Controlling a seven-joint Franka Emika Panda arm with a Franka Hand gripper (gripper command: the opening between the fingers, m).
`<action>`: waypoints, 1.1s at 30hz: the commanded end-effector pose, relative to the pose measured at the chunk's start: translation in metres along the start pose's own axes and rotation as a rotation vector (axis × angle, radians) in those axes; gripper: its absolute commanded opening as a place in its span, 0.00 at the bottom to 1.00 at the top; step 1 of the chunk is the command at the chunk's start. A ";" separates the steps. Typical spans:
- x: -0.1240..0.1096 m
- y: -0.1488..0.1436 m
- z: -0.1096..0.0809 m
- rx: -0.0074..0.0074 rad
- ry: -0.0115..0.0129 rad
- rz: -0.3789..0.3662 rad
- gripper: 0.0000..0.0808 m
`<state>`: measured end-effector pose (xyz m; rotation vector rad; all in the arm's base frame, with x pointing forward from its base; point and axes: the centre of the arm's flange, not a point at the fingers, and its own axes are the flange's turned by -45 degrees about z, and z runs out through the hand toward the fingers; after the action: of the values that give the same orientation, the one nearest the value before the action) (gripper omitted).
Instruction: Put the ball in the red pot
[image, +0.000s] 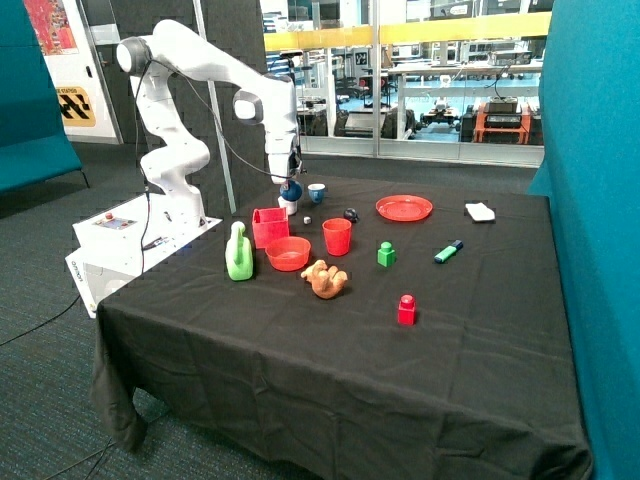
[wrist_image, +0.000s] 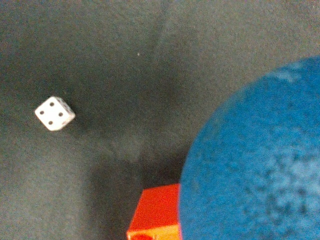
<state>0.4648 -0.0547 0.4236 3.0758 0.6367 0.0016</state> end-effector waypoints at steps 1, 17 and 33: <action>-0.017 0.003 0.007 0.0008 -0.0009 0.014 0.00; -0.036 0.001 0.003 0.0008 -0.0009 0.025 0.00; -0.062 0.003 0.023 0.0008 -0.0009 0.043 0.00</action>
<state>0.4219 -0.0742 0.4106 3.0857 0.5840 -0.0002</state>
